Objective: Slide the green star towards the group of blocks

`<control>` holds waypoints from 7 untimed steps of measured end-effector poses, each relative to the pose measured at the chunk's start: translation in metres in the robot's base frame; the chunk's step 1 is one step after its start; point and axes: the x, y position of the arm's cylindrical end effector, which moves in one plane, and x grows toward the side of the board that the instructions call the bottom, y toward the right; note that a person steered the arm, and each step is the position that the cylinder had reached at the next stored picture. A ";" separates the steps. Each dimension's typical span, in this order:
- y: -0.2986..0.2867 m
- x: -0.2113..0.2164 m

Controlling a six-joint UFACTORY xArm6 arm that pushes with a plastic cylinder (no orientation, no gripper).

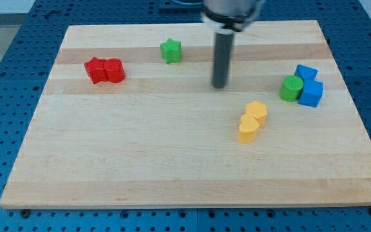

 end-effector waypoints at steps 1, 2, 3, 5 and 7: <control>-0.072 -0.026; -0.121 -0.052; -0.124 -0.068; -0.098 -0.086; -0.058 -0.097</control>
